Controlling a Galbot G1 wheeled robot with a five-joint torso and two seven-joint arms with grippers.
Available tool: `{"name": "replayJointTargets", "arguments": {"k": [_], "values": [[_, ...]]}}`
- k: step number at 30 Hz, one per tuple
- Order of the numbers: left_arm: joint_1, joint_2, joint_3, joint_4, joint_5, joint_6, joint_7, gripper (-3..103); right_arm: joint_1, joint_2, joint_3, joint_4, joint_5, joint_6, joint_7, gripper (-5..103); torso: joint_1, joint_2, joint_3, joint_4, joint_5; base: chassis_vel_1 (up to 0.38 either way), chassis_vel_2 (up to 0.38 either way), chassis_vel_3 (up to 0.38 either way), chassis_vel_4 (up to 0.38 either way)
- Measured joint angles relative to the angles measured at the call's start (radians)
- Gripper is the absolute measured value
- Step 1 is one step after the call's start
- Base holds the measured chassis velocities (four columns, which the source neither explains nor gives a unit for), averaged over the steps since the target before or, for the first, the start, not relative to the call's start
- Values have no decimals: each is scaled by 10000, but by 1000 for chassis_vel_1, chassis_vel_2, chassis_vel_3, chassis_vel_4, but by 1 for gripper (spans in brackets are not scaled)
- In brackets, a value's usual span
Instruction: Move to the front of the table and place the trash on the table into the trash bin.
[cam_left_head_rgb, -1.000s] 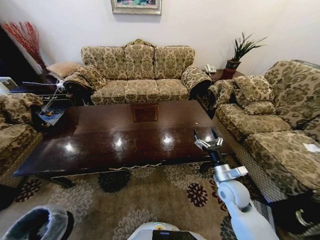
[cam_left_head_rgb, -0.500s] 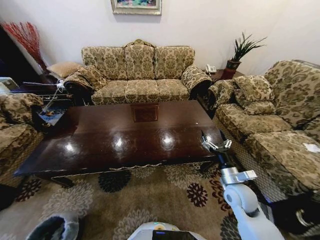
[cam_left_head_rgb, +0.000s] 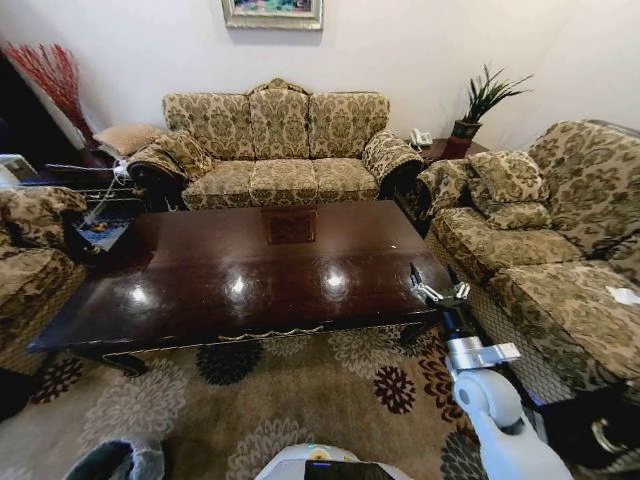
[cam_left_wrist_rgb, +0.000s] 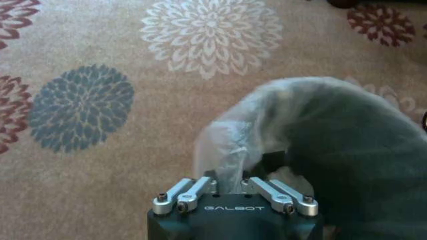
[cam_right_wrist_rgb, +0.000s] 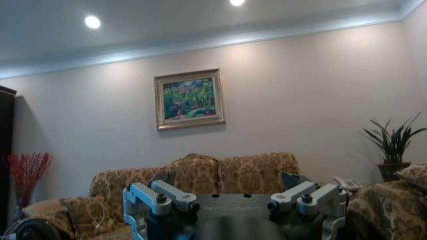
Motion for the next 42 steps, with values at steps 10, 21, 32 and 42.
{"name": "replayJointTargets", "arguments": {"k": [10, 21, 32, 42], "values": [[577, -478, -28, -1119, 360, 573, 1119, 52, 249, -87, -141, -180, 191, -110, 4, 100, 0, 0, 0, 0, -8, 0, 0, 0, 0], [1266, -555, -123, -1433, 875, 969, 1874, 90, 130, -76, -79, -283, 433, 58, -119, 100, 0, 0, 0, -3, -6, 0, 0, 0, 0], [2382, -756, -324, -2440, 1181, 1568, 2934, 100, -230, -147, 94, -280, 760, 493, -430, 100, 0, 1, -1, -2, -5, 0, 0, 0, 0], [2576, -1150, -344, -3208, 857, 190, 1622, 100, -68, 63, -184, -145, 468, 525, -465, 100, 0, 1, -1, -1, -5, 0, 0, 0, 0]]}}
